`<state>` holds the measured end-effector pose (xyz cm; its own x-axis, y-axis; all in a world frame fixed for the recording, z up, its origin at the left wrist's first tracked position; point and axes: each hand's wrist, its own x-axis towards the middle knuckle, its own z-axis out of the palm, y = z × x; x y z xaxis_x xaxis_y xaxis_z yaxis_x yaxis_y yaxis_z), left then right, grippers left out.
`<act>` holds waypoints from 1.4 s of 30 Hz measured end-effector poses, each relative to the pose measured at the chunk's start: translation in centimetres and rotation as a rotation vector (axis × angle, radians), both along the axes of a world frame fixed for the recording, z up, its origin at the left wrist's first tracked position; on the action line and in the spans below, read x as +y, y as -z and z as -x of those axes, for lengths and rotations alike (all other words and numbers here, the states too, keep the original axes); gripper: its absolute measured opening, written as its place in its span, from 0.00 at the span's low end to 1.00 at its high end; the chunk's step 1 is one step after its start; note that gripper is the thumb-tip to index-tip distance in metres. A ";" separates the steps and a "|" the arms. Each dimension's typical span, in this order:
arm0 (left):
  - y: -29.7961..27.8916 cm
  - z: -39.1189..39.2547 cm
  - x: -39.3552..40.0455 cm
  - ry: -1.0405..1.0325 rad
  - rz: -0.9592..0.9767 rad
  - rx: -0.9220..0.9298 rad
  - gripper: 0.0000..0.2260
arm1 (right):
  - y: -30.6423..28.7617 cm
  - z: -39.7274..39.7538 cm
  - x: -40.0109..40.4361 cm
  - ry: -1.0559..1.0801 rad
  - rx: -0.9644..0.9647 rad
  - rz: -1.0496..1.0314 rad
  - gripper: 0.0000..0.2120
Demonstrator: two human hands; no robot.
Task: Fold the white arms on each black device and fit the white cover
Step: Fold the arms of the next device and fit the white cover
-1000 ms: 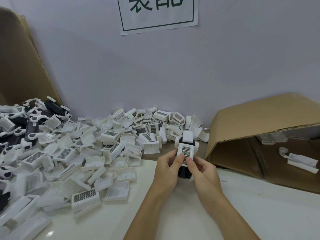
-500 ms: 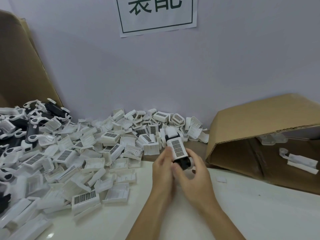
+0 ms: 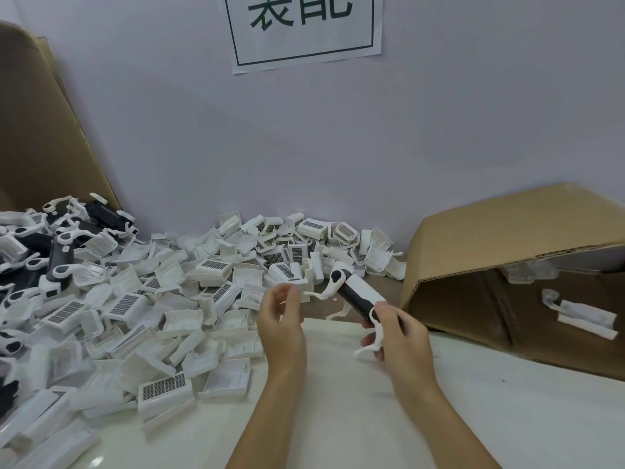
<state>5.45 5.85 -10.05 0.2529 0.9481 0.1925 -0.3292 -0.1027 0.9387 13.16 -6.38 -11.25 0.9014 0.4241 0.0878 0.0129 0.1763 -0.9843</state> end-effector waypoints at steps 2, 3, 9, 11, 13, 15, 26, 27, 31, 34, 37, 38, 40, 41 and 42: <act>-0.3 0.2 -0.1 0.211 0.114 -0.117 0.07 | -0.3 -0.4 0.1 -0.087 0.225 -0.061 0.13; -0.4 0.3 -0.1 0.323 0.172 -0.164 0.09 | -0.3 -0.7 0.2 -0.127 0.315 -0.078 0.12; -0.5 0.5 -0.4 0.516 0.271 -0.199 0.17 | -0.6 -1.0 0.6 -0.193 0.433 -0.056 0.12; -0.6 0.5 -0.4 0.520 0.261 -0.192 0.17 | -0.8 -0.9 0.5 -0.195 0.412 -0.042 0.12; -0.6 0.5 -0.4 0.520 0.254 -0.203 0.18 | -0.8 -0.8 0.4 -0.199 0.385 -0.063 0.12; -0.6 0.6 -0.3 0.516 0.245 -0.230 0.20 | -0.5 -0.7 0.1 -0.229 0.314 -0.109 0.16; -0.7 1.0 0.8 0.392 0.139 -0.200 0.06 | 0.0 0.6 -0.9 -0.194 -0.388 -0.034 0.25; -0.7 1.1 0.7 0.384 0.147 -0.201 0.07 | 0.0 0.7 -0.8 -0.185 -0.412 -0.018 0.25; -0.8 0.9 0.6 0.366 0.147 -0.181 0.09 | 0.1 0.8 -0.8 -0.168 -0.449 0.023 0.25; -0.5 0.7 0.7 0.333 0.150 -0.150 0.06 | 0.5 1.0 -0.6 -0.191 -0.475 0.107 0.27; -0.3 0.6 1.0 0.285 0.166 -0.123 0.08 | 1.0 1.2 -0.2 -0.162 -0.583 0.248 0.30; -0.2 0.6 1.0 0.277 0.157 -0.118 0.07 | 1.1 1.2 -0.1 -0.133 -0.611 0.278 0.30; -0.4 0.7 0.9 0.266 0.160 -0.123 0.08 | 1.2 1.0 0.0 -0.086 -0.619 0.282 0.27; -0.5 0.7 0.9 0.264 0.176 -0.133 0.10 | 1.1 0.9 0.0 -0.067 -0.604 0.269 0.25; -0.5 0.7 0.9 0.255 0.190 -0.139 0.12 | 1.1 0.9 0.0 -0.051 -0.578 0.251 0.22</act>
<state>4.80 6.76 -9.51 0.4705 0.8798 0.0676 -0.4482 0.1722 0.8772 12.31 -6.39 -12.32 0.7164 0.5361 0.4465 0.5525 -0.0451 -0.8323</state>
